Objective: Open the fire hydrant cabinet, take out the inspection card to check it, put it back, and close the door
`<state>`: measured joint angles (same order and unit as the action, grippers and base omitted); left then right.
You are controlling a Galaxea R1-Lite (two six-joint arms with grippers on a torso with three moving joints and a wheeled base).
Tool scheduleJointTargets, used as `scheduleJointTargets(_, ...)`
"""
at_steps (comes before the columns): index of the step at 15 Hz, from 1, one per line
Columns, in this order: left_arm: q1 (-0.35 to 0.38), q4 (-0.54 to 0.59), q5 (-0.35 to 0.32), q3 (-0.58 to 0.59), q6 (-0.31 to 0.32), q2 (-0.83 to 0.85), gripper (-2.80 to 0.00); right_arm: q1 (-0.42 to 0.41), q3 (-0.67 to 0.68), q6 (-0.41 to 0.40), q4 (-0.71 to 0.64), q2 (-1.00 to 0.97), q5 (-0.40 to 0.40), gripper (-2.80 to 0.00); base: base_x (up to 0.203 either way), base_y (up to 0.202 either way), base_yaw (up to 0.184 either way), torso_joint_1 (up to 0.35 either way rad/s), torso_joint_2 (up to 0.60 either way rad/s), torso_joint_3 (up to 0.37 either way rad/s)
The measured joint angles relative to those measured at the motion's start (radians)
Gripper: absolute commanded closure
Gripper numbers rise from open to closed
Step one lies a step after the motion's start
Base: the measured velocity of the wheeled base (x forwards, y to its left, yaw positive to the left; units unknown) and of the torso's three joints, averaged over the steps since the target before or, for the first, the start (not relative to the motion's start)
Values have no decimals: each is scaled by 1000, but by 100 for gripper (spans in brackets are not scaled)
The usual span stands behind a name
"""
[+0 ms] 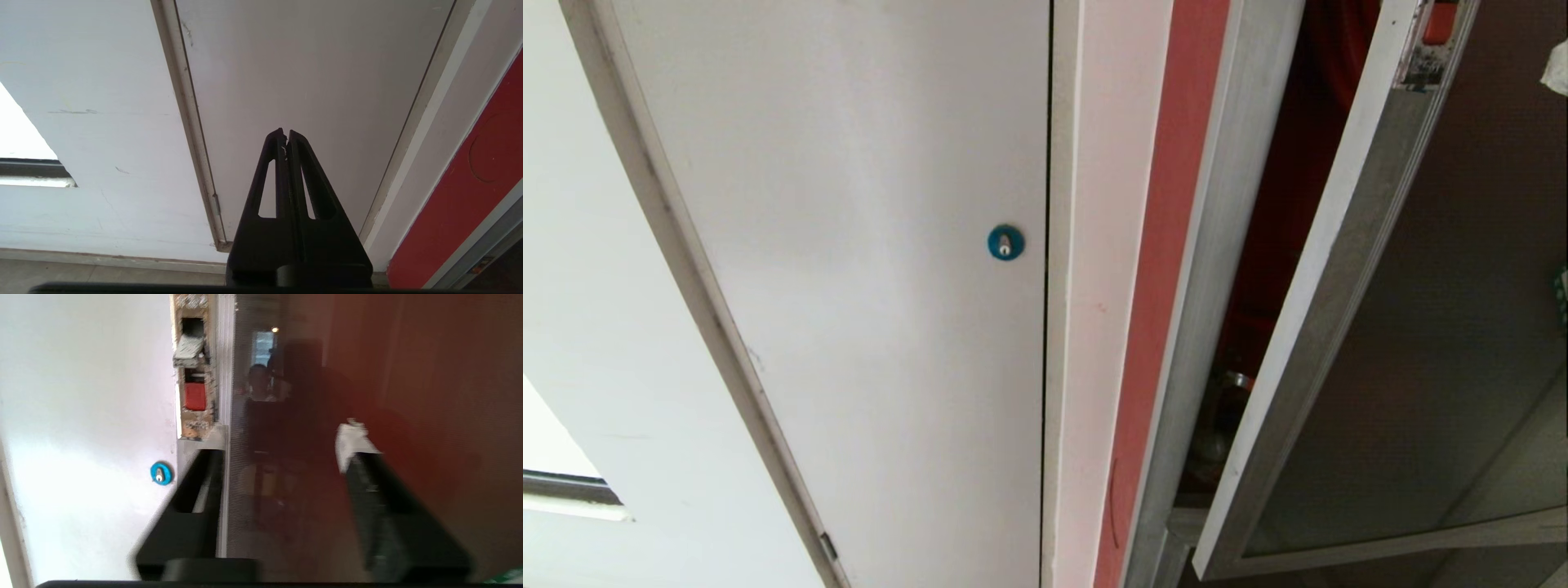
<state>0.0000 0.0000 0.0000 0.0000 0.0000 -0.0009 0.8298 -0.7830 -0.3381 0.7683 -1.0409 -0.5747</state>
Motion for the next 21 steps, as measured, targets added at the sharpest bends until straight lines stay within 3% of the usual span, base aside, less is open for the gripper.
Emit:
scheduleJointTargets(6,0,0,0,0,0,0,0,-105,22,-7,-1,71,-2,0,0,0,0,0,0,0)
scheduleJointTargets(11,0,0,0,0,0,0,0,-338,8,-6,-32,177,-1,0,0,0,0,0,0,0)
scheduleJointTargets(18,0,0,0,0,0,0,0,-738,-71,1,-493,482,10,0,0,0,0,0,0,0)
scheduleJointTargets(21,0,0,0,0,0,0,0,-801,-77,3,-643,619,30,0,0,0,0,0,0,0)
